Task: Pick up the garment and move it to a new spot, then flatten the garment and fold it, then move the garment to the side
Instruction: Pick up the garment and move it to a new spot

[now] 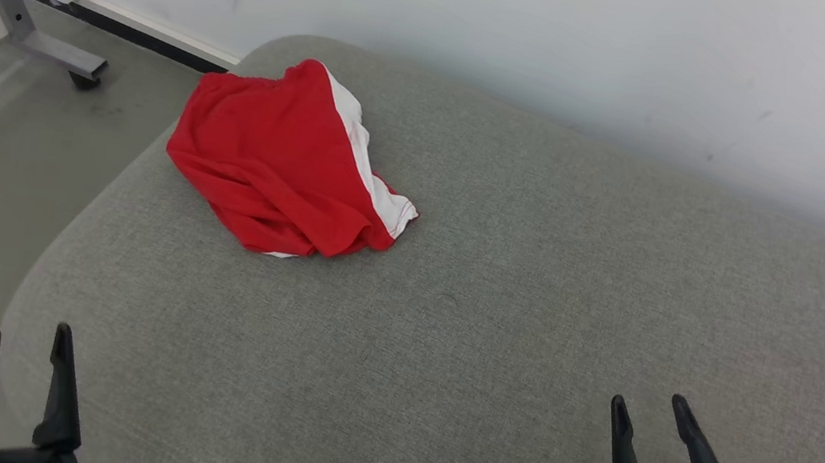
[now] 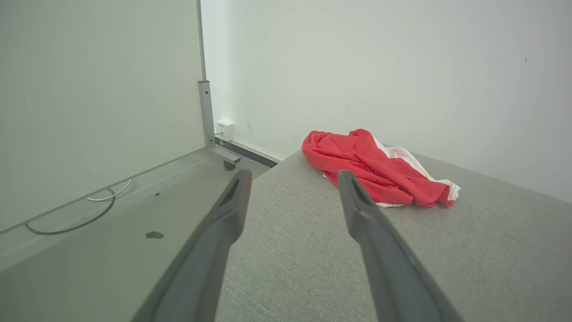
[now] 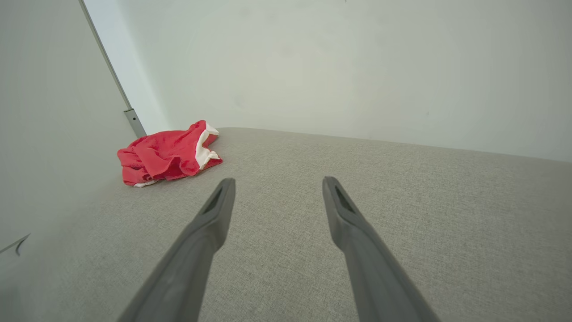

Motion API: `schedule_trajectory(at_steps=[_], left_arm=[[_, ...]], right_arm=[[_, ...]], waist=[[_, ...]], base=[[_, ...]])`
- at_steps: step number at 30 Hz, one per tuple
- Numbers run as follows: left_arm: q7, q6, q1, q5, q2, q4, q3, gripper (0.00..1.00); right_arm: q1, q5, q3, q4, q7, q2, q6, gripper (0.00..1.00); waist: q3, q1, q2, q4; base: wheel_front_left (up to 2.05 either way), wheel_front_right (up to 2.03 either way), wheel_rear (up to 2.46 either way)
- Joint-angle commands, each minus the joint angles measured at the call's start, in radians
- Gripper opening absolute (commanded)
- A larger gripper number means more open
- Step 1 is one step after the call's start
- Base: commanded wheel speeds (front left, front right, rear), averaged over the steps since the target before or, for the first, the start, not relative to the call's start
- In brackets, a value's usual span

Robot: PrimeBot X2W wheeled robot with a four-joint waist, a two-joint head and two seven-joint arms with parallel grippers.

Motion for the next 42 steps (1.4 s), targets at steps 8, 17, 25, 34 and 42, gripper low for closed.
schedule_trajectory(at_steps=[8, 17, 25, 34, 42], left_arm=[[0.0, -0.011, -0.245, -0.041, 0.063, 0.011, 0.011, 1.0], [0.016, -0.017, -0.585, -0.133, 0.218, 0.094, 0.001, 1.0], [0.083, -0.015, -0.85, -0.24, 0.374, 0.306, -0.027, 1.0], [0.205, -0.016, -0.967, -0.277, 0.465, 0.593, -0.09, 1.0], [0.338, -0.016, -1.008, -0.333, 0.463, 0.817, -0.152, 1.0]], right_arm=[[-0.081, -0.041, -0.052, -0.03, 0.0, -0.05, -0.002, 1.0], [-0.161, -0.085, -0.122, -0.099, 0.0, -0.075, -0.002, 1.0], [-0.154, -0.109, -0.195, -0.18, 0.0, -0.037, -0.002, 1.0], [-0.16, -0.13, -0.219, -0.198, 0.001, -0.039, -0.002, 1.0], [-0.175, -0.14, -0.219, -0.211, 0.017, -0.059, -0.002, 1.0]], waist=[[0.159, -0.0001, 0.0, -0.14], [0.348, -0.0001, 0.0, -0.317], [0.45, -0.0001, 0.0, -0.435], [0.5, -0.0001, 0.0, -0.469], [0.518, -0.0001, 0.0, -0.463]], base=[[0.0, 0.0, 0.0], [0.0, 0.0, 0.0], [0.0, 0.0, 0.0], [0.0, 0.0, 0.0], [0.0, 0.0, 0.0]])
